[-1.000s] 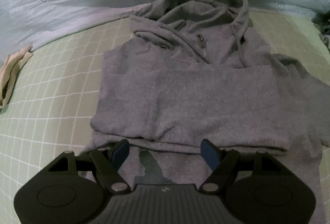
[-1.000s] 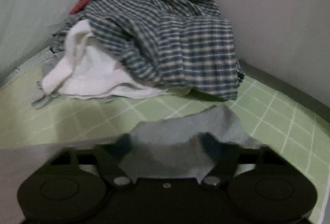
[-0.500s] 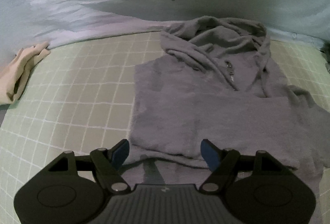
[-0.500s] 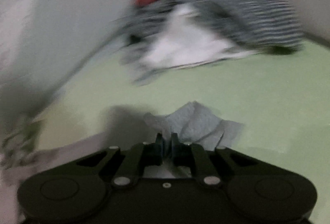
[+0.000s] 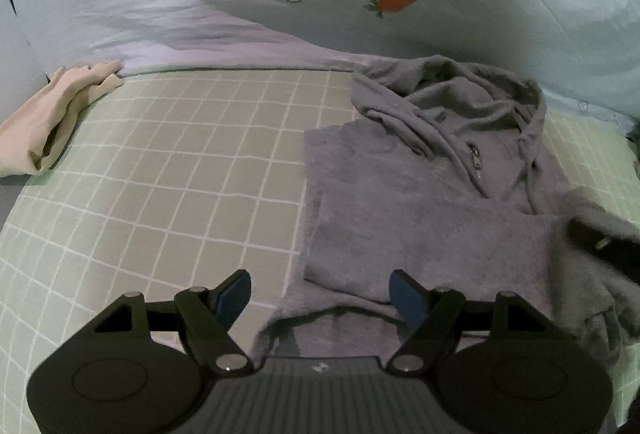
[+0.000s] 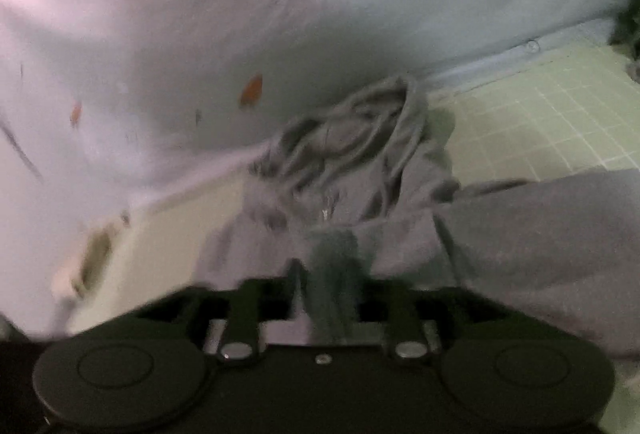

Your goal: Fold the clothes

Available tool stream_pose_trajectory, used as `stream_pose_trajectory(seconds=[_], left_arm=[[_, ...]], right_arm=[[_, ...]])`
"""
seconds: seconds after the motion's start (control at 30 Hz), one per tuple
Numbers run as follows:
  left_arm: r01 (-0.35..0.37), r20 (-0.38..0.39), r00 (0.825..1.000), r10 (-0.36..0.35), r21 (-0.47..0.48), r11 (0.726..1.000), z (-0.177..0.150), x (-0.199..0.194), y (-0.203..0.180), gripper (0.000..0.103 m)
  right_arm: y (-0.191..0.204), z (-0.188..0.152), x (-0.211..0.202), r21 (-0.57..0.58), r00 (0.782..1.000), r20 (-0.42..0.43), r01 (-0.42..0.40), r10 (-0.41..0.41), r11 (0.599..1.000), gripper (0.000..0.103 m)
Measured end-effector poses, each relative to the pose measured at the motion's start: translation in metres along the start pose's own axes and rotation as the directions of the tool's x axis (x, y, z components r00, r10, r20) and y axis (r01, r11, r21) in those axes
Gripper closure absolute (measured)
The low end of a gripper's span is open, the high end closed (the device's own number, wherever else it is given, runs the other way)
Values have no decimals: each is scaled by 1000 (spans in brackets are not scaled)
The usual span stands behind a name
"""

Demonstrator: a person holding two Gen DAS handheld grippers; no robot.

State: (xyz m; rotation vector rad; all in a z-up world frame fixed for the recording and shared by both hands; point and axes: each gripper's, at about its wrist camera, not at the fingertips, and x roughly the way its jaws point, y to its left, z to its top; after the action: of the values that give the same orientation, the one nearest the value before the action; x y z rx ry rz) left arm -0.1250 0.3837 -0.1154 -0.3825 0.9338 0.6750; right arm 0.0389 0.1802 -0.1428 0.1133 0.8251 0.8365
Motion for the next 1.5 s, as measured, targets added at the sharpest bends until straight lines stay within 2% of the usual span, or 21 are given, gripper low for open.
stream_pose_trajectory(seconds=[0.03,0.1,0.17,0.27,0.37,0.53,0.67,0.73,0.83,0.9,1.0,1.1,1.13,1.23,1.5], left_arm=[[3,0,1000,-3,3,1000,0,0,-1,26],[9,0,1000,-9,10,1000,0,0,-2,26],[22,-3,1000,-22,20,1000,0,1,-7,26],[52,-15,999,-51,33,998,2,4,-19,25],[81,-21,997,-80,63,995,4,9,-37,25],[132,-26,991,-129,111,985,9,19,-72,25],[211,-40,977,-208,146,967,14,27,-102,26],[261,-48,965,-256,169,950,14,31,-116,28],[338,-76,941,-330,218,916,12,38,-139,38],[335,-99,942,-320,240,911,9,46,-151,39],[331,-133,942,-308,213,919,4,59,-156,44],[323,-127,944,-303,184,928,3,63,-148,70],[317,-121,947,-299,177,932,4,64,-144,84],[336,-104,940,-324,128,933,6,62,-131,100],[328,-1,944,-331,130,936,13,34,-113,100]], right_arm=[[0,-2,-2,-5,1000,-2,20,-20,1000,41],[-5,-4,-11,-4,998,11,67,-67,998,12],[-15,-5,-25,4,991,44,124,-124,992,2],[-38,-8,-47,1,968,78,238,-238,971,1],[-61,-11,-69,2,931,110,350,-348,937,0],[-107,-26,-85,63,850,69,519,-522,853,0],[-138,-32,-86,123,815,7,575,-580,809,0],[-148,-31,-84,131,815,-12,576,-579,807,0],[-151,-25,-76,116,816,-19,576,-578,809,0],[-149,-22,-72,101,818,-15,573,-575,813,0],[-142,-19,-69,76,824,-5,565,-567,821,0],[-135,-19,-69,59,828,2,560,-561,826,0],[-133,-19,-70,55,829,5,558,-559,828,0],[-126,-19,-71,47,831,14,555,-556,831,0],[-103,-24,-74,21,840,32,541,-541,841,0]])
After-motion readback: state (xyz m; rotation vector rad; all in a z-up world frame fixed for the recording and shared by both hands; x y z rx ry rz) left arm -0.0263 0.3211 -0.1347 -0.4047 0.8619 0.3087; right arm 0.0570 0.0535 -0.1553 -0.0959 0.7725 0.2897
